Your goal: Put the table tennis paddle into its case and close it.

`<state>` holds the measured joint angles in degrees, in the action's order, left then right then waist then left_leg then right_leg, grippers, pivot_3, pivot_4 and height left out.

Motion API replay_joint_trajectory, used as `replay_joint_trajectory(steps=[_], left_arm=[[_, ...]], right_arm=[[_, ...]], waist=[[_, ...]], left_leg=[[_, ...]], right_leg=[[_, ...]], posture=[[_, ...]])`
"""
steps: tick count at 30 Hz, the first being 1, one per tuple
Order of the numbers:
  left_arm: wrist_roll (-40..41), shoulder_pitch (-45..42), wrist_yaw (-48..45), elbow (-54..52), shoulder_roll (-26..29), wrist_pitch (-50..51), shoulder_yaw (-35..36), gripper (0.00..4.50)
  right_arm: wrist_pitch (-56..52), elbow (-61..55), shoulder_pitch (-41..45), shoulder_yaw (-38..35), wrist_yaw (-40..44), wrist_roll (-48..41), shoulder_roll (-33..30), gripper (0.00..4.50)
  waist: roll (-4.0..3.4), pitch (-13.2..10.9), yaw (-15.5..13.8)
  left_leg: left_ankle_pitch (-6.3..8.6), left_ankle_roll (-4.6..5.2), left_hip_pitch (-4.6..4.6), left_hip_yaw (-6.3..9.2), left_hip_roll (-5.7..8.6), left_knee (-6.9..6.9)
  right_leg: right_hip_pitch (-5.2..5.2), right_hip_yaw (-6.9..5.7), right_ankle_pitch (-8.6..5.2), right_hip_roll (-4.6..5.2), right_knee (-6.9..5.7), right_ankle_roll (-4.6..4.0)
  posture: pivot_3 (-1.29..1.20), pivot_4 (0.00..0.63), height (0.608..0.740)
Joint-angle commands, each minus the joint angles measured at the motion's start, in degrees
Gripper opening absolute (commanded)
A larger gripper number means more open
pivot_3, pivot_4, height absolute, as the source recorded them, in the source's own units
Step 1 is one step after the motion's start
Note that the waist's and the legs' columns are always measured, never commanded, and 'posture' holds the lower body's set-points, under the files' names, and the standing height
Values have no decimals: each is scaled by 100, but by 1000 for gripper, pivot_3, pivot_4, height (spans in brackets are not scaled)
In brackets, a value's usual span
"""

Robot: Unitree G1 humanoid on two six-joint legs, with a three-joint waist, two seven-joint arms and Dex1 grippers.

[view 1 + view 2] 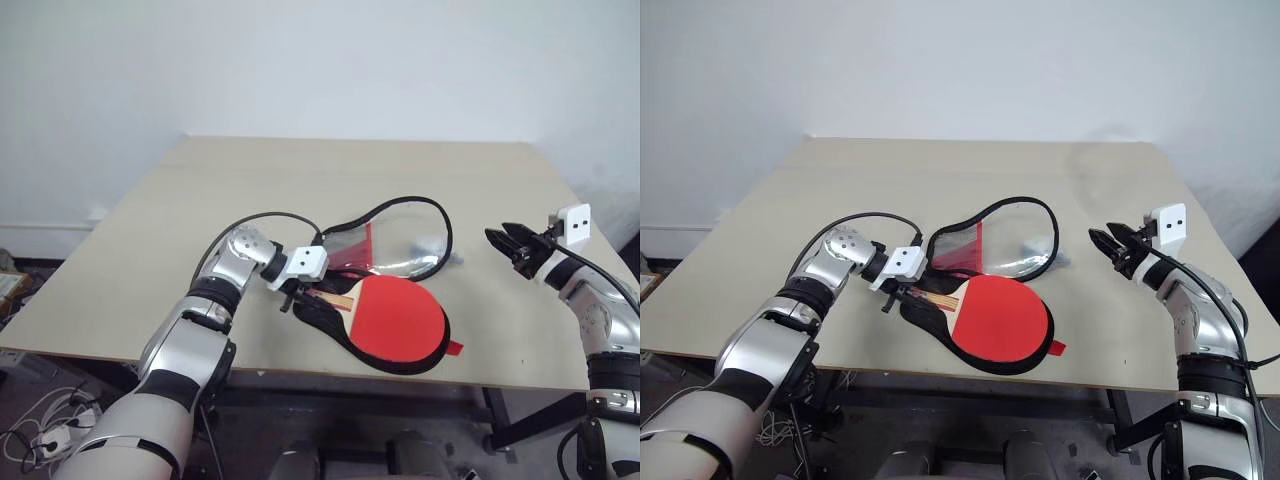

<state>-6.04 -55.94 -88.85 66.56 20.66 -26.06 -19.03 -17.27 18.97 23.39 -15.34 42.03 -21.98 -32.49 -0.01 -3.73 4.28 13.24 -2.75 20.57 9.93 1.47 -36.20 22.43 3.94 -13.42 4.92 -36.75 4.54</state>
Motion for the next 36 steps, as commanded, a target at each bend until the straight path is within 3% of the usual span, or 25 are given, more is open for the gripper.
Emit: replay_joint_trajectory(steps=[1, 21, 23, 28, 36], left_arm=[[-26, -282, -5, 32, -22, -189, 112, 1028], [-303, -385, 325, 288, -136, -417, 113, 1028], [-341, -402, 431, 298, -140, -440, 109, 1741], [-397, -440, 717, 320, -166, -490, 140, 2969], [-251, -533, 826, 335, -238, -351, 329, 2969]], right_arm=[[-14, -395, -10, -198, -86, -160, -42, 2180], [-140, -613, -160, -229, -203, -221, -32, 2180], [-148, -623, -165, -224, -218, -224, -19, 2180], [-162, -623, -152, -210, -230, -233, -2, 2180], [-169, -594, -97, -182, -222, -225, 21, 2180]], waist=[[1, 0, -4], [3, 0, -25], [3, 0, -25], [3, 0, -24], [3, 0, -24]], left_leg=[[0, 0, 0, 0, 0, 0], [0, 1, 0, 1, 2, -9], [0, 1, 0, 1, 2, -11], [0, 1, 0, 1, 1, -12], [-1, 1, 0, 1, 2, -12]], right_leg=[[0, 0, 0, 0, 0, 0], [-7, 0, 3, 0, 0, 5], [-8, 0, 3, 0, 0, 6], [-7, 0, 4, 0, -1, 7], [-8, -1, 4, 0, -2, 7]], posture=[[0, 0, 740], [0, 0, 740], [0, 0, 740], [0, 0, 740], [0, 0, 740]])
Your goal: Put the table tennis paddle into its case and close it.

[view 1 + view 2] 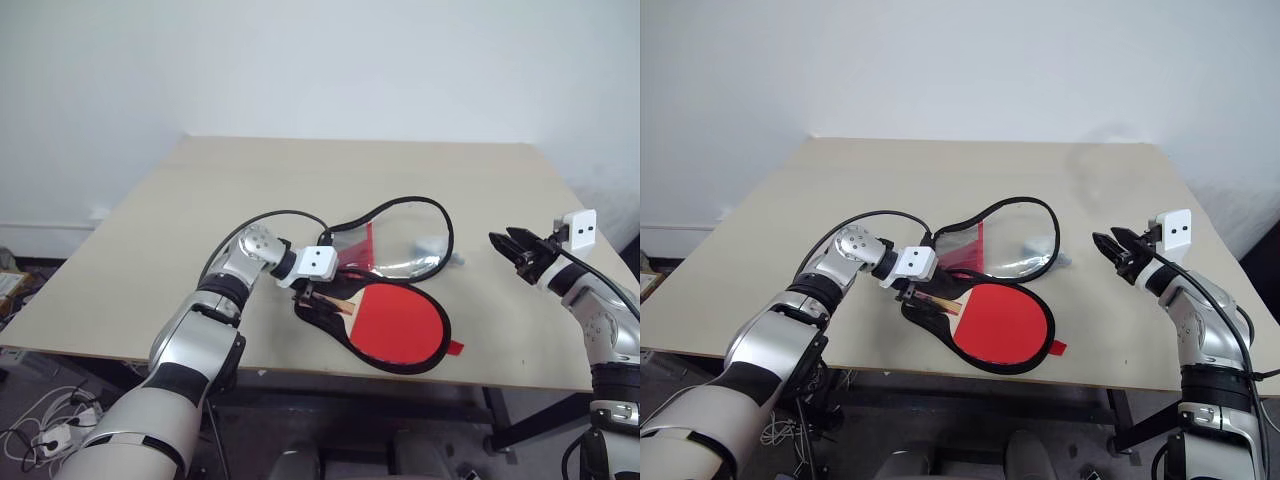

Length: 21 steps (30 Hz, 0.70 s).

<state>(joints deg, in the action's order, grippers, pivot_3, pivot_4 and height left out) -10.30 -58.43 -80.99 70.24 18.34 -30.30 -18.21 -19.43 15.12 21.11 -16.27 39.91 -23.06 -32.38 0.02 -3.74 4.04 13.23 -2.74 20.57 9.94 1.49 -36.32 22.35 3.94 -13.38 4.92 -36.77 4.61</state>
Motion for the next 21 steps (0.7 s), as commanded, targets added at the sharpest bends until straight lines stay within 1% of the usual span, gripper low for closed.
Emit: replay_joint_trajectory(steps=[1, 3, 7, 11, 13, 16, 20, 21], left_arm=[[268, -316, 44, -47, -52, 193, 353, 2969], [389, -361, 47, -70, -121, 385, 520, 2969], [883, -555, 246, -127, -344, 1231, 1079, 2969], [1412, -589, 815, -279, -546, 2096, 1697, 2969], [1557, -462, 1071, -478, -605, 2285, 1873, 2969], [1590, -271, 1432, -744, -631, 2607, 1944, 2969], [1698, 437, 1801, -1604, -622, 2886, 1987, 2969], [1733, 591, 1902, -1818, -615, 2971, 2009, 3016]], right_arm=[[51, -206, 136, -82, -10, -114, 15, 2180], [56, -202, 145, -73, -11, -110, 26, 2180], [-18, -322, 162, -45, -19, -170, 101, 2180], [-127, -569, 183, 17, -61, -213, 256, 2180], [-195, -703, 192, 75, -79, -249, 349, 2180], [-359, -847, 219, 90, -158, -346, 479, 2180], [-537, -857, 308, 260, -202, -351, 627, 2180], [-557, -838, 337, 296, -214, -332, 660, 2352]], waist=[[0, 0, 0], [0, 0, 0], [1, -1, 0], [1, 0, 22], [1, -1, 27], [1, 0, 27], [-1, 1, 27], [-1, 1, 30]], left_leg=[[0, 0, 0, 0, 0, 0], [0, 1, 1, 0, 0, -2], [0, 1, 4, 1, 1, -7], [0, 1, 3, 2, 0, -8], [0, 1, 2, 2, 0, -8], [0, 1, 0, 3, 0, -7], [-1, 1, 0, 5, 1, -8], [-1, 1, -1, 4, 1, -7]], right_leg=[[0, 0, 0, 0, 0, 0], [0, 0, 0, 0, 0, 0], [-1, -1, 1, 0, 0, 2], [-1, -1, 2, 0, -1, 4], [0, 0, 2, 0, -1, 4], [-1, 0, 2, 0, -1, 4], [-3, -1, 3, 0, -2, 4], [-3, 0, 3, 0, -2, 4]], posture=[[0, 0, 740], [0, 0, 740], [0, 0, 740], [0, 0, 740], [0, 0, 740], [0, 0, 740], [0, 0, 740], [0, 0, 740]])
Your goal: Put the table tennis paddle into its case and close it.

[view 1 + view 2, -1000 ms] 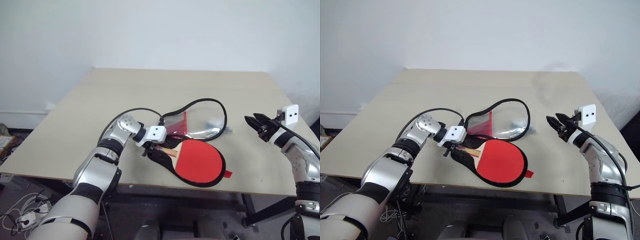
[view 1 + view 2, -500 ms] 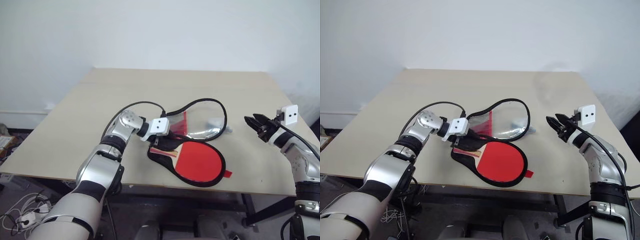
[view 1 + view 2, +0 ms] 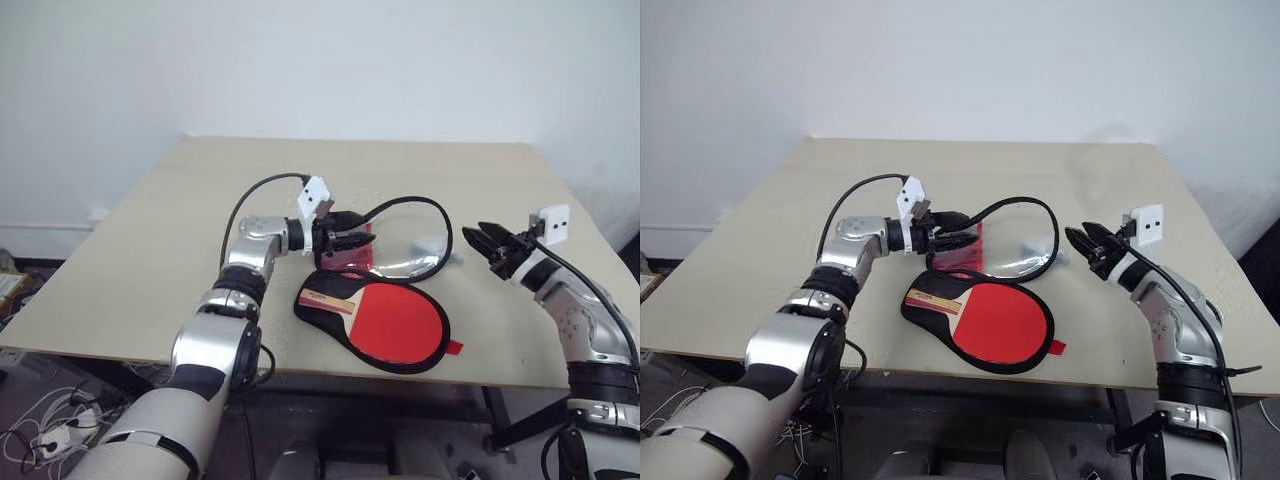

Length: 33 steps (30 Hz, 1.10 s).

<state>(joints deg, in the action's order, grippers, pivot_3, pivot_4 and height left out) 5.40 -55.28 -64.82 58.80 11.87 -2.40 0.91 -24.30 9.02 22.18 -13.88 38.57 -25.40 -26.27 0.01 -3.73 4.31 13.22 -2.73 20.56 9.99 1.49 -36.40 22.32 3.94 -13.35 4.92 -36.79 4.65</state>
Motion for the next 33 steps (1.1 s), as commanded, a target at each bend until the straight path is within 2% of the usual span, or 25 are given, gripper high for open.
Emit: replay_joint_trajectory(steps=[1, 2, 7, 14, 27, 30, 33], left_arm=[[210, 433, 396, -918, 40, 306, 128, 3042], [260, 551, 483, -1124, 45, 428, 160, 3042], [523, 1004, 901, -2031, 68, 986, 285, 3042], [795, 1567, 1321, -3229, 132, 1634, 338, 3042], [1004, 1807, 1664, -3633, 219, 1839, 290, 3042], [1018, 1822, 1703, -3635, 217, 1828, 280, 3042], [1030, 1812, 1745, -3598, 208, 1810, 288, 3042]], right_arm=[[-79, -191, 269, 89, -79, -79, 77, 2537], [-72, -149, 307, 115, -83, -58, 96, 2672], [36, 186, 553, 237, -147, 81, 161, 3974], [44, 958, 990, 399, -254, 280, 316, 3974], [382, 1944, 1498, 438, -257, 553, 469, 3974], [419, 1928, 1496, 434, -179, 522, 466, 3466], [440, 1826, 1432, 417, -108, 490, 444, 2581]], waist=[[0, 0, 1], [0, 0, -1], [1, 1, -24], [-1, 2, -7], [-2, 2, 3], [-2, 2, 3], [-2, 2, 3]], left_leg=[[0, 0, -2, -1, 0, 1], [0, 0, 0, 1, 0, 1], [0, 0, 3, 3, 1, -15], [-1, 0, -1, 0, 2, -19], [-2, 2, -1, 0, 2, -18], [-2, 2, 0, -1, 3, -20], [-2, 2, 0, -1, 3, -19]], right_leg=[[0, 1, 0, 0, -1, 0], [2, 0, 0, 0, -2, -1], [-3, -1, 5, 0, -5, 4], [-5, 0, 11, -1, -5, 1], [-4, 1, 14, -1, -4, 0], [-5, 1, 14, -1, -4, 0], [-5, 0, 14, -1, -4, 0]], posture=[[0, 0, 740], [0, 0, 740], [0, 0, 740], [0, 0, 740], [0, 0, 740], [0, 0, 740], [0, 0, 740]])
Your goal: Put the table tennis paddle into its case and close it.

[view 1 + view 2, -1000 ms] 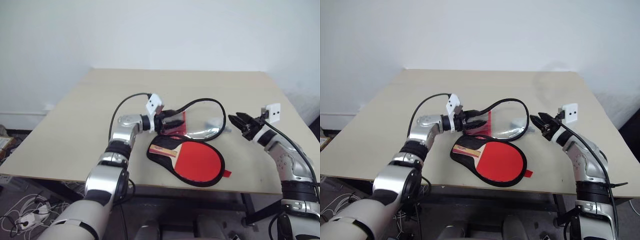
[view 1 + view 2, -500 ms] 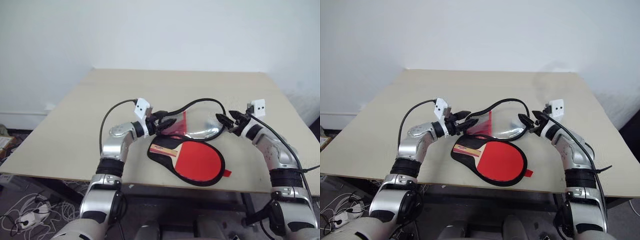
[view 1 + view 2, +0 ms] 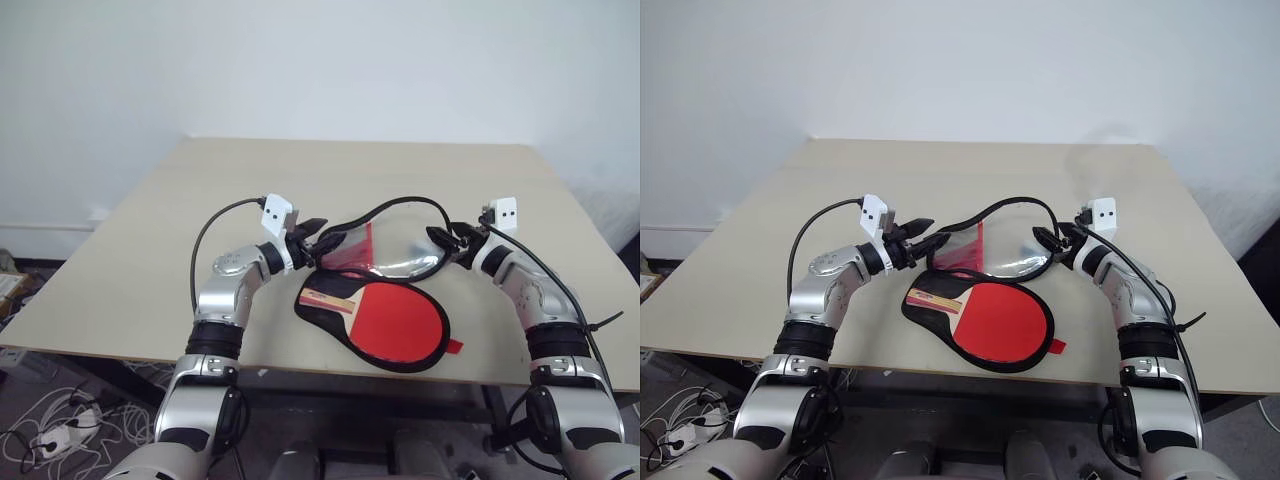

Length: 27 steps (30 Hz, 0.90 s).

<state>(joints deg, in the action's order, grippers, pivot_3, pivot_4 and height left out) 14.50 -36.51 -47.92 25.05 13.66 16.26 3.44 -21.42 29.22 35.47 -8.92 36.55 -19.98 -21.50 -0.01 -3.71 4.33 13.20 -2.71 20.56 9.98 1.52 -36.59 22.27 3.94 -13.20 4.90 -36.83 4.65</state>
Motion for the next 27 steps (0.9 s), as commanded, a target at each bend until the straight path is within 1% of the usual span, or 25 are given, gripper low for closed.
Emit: replay_joint_trajectory(steps=[1, 2, 3, 5, 8, 10, 17, 27], left_arm=[[123, -72, 64, -211, 26, -60, 38, 3042], [121, -82, 72, -196, 24, -66, 37, 3042], [122, -91, 78, -183, 22, -70, 36, 3042], [135, -118, 91, -147, 13, -75, 48, 3042], [152, -155, 117, -95, -1, -81, 68, 3042], [191, -192, 171, -57, -17, -111, 130, 3042], [434, -579, 624, 356, 22, -256, 577, 3042], [392, -1038, 1129, 1073, 56, -775, 848, 3042]], right_arm=[[156, -230, 79, -85, 130, -71, -42, 2264], [165, -270, 53, -88, 159, -82, -49, 2044], [157, -299, 35, -92, 172, -90, -54, 1710], [129, -351, -3, -109, 188, -101, -60, 1302], [132, -440, -65, -116, 233, -105, -68, 441], [146, -593, -151, -126, 292, -140, -78, 52], [106, -1116, -495, -277, 587, -378, -181, 52], [49, -1305, -689, -396, 1181, -758, -449, 52]], waist=[[0, 0, 0], [0, 0, 3], [0, 0, 5], [0, 0, 5], [0, 0, 4], [0, 0, 1], [1, 0, -1], [2, -1, -7]], left_leg=[[0, 0, 0, 0, 0, 0], [0, 0, 0, 0, 0, 0], [0, 0, 0, 0, 0, 0], [0, 0, -1, -1, 0, 1], [0, 0, 0, -1, 0, 0], [0, 0, 0, -1, 0, 0], [0, 0, 2, 0, -1, -1], [0, 0, 6, -1, 0, -2]], right_leg=[[0, 0, 0, 0, 0, 0], [0, 0, 0, 0, 0, 0], [0, 0, 0, 0, 0, 0], [1, 1, 0, 0, 0, 0], [1, 1, 0, 0, 0, 0], [0, 1, 0, 0, 0, 0], [1, 0, 0, 0, 1, 0], [0, 0, 1, 0, 7, 3]], posture=[[0, 0, 740], [0, 0, 740], [0, 0, 740], [0, 0, 740], [0, 0, 740], [0, 0, 740], [0, 0, 740], [0, 0, 740]])
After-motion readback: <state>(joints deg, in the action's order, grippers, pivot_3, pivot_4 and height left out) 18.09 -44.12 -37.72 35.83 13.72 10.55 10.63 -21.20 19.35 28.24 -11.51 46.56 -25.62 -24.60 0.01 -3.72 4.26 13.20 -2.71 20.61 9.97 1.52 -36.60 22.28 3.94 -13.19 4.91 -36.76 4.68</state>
